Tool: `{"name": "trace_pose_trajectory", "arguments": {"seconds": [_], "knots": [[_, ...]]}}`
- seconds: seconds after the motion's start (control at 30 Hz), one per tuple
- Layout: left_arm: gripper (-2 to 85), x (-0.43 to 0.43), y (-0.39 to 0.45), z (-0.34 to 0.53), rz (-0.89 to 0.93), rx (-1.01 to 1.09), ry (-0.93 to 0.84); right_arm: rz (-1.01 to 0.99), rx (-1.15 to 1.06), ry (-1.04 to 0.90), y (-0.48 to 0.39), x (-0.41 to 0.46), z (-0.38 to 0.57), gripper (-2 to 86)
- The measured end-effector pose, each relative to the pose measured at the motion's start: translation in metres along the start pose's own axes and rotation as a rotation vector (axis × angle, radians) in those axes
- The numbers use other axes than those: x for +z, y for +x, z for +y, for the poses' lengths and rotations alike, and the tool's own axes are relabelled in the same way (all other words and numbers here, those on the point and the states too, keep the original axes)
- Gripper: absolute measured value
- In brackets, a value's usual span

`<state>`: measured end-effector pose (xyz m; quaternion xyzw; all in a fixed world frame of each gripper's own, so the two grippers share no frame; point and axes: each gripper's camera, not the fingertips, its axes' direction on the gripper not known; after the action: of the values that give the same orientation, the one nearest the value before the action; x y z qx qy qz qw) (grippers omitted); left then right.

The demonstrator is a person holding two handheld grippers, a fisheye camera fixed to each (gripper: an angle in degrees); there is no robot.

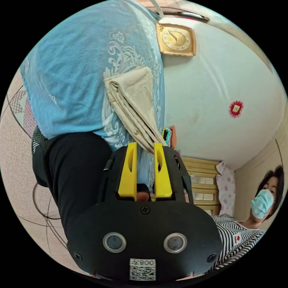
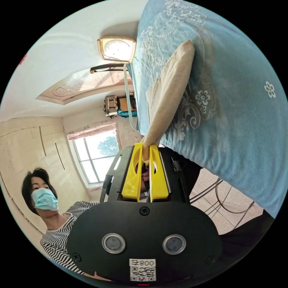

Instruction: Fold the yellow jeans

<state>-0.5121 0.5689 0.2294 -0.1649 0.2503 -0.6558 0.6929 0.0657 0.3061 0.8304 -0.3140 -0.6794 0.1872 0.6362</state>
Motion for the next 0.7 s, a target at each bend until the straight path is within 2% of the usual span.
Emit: {"name": "trace_pose_trajectory", "arguments": {"seconds": [0.13,0.27,0.7], "knots": [[10.8,-0.031,-0.031,-0.008,0.172,-0.135,0.151,0.005,-0.02,0.0,-0.016,0.009,-0.004,2.0],[11.8,-0.056,-0.049,-0.016,0.191,-0.215,0.236,-0.008,-0.029,0.007,-0.029,0.018,-0.008,2.0],[13.0,-0.089,-0.06,-0.036,0.248,-0.277,0.271,0.015,-0.068,0.003,-0.063,0.037,-0.009,1.9]]}}
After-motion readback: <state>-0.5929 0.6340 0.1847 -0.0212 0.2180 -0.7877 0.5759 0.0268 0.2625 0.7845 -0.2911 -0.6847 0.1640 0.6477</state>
